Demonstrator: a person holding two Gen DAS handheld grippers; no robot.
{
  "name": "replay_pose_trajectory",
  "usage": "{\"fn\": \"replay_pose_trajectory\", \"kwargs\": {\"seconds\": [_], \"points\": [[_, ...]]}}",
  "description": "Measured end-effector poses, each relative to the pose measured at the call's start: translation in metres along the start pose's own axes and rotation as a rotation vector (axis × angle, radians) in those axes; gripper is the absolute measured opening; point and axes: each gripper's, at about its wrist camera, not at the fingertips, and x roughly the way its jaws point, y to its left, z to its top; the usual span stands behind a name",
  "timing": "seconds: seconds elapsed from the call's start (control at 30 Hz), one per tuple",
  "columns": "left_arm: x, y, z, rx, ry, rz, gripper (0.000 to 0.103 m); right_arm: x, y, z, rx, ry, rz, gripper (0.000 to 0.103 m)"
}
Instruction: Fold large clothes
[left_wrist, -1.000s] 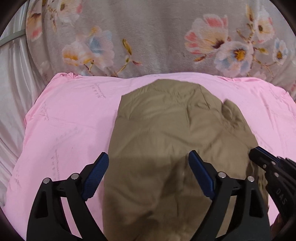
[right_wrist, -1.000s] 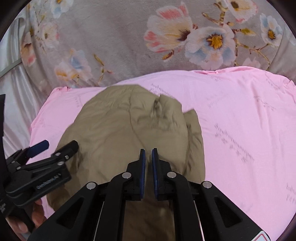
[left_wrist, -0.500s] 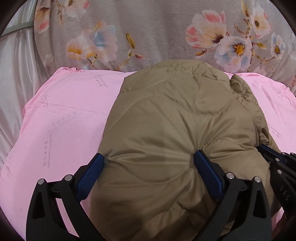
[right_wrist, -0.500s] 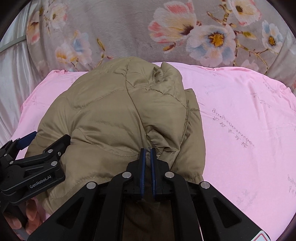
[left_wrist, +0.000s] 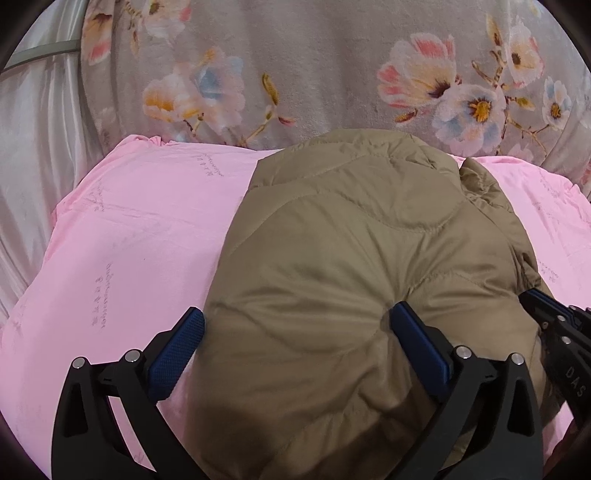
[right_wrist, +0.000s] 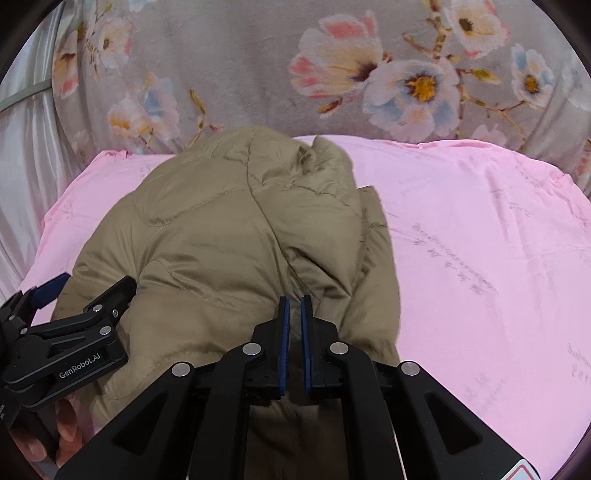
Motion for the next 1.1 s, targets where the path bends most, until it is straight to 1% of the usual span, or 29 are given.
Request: {"fn": "replay_pose_trajectory", "kwargs": {"seconds": [0.03,0.07,0.17,0.23,0.37,0.4,0.47,0.57,0.63,0.67,0.73,0.77,0.9,1.1], "points": [[-0.005,0.002,-0.004,-0.010,0.003,-0.006,0.098,-0.009,-0.001,-0.006,0.008,-0.004,0.005,0.022],[-0.013,0.004,-0.010,-0.019,0.003,-0.013,0.098,-0.017,-0.001,-0.012,0.007,-0.004,0.000,0.024],[-0.033,0.007,-0.026,-0.022,0.007,-0.011,0.098,-0.044,0.001,-0.033,-0.029,-0.012,-0.032,0.025],[-0.046,0.006,-0.038,-0.020,0.019,-0.011,0.098,-0.058,0.002,-0.045,-0.047,-0.011,-0.047,0.027],[-0.069,0.001,-0.057,0.006,0.034,0.000,0.098,-0.076,0.001,-0.071,-0.042,0.042,-0.049,0.029],[-0.074,-0.001,-0.063,0.016,0.043,0.002,0.098,-0.081,-0.001,-0.079,-0.031,0.066,-0.040,0.029],[-0.082,-0.004,-0.073,0.031,0.071,0.010,0.098,-0.087,-0.003,-0.088,-0.013,0.086,-0.039,0.031],[-0.095,-0.010,-0.086,0.050,0.087,0.024,0.098,-0.098,-0.005,-0.099,0.006,0.090,-0.042,0.040],[-0.104,-0.013,-0.095,0.063,0.101,0.036,0.098,-0.103,-0.006,-0.106,0.014,0.100,-0.053,0.049],[-0.108,-0.014,-0.099,0.064,0.106,0.040,0.098,-0.105,-0.006,-0.108,0.016,0.104,-0.054,0.051],[-0.114,-0.015,-0.104,0.060,0.109,0.047,0.098,-0.110,-0.004,-0.114,0.022,0.107,-0.053,0.059],[-0.117,-0.014,-0.107,0.054,0.116,0.048,0.098,-0.111,-0.004,-0.115,0.023,0.105,-0.053,0.061],[-0.121,-0.013,-0.112,0.034,0.133,0.067,0.098,-0.116,-0.004,-0.119,0.029,0.100,-0.050,0.064],[-0.121,-0.014,-0.115,0.033,0.139,0.098,0.098,-0.110,-0.001,-0.121,0.016,0.135,-0.071,0.064]]}}
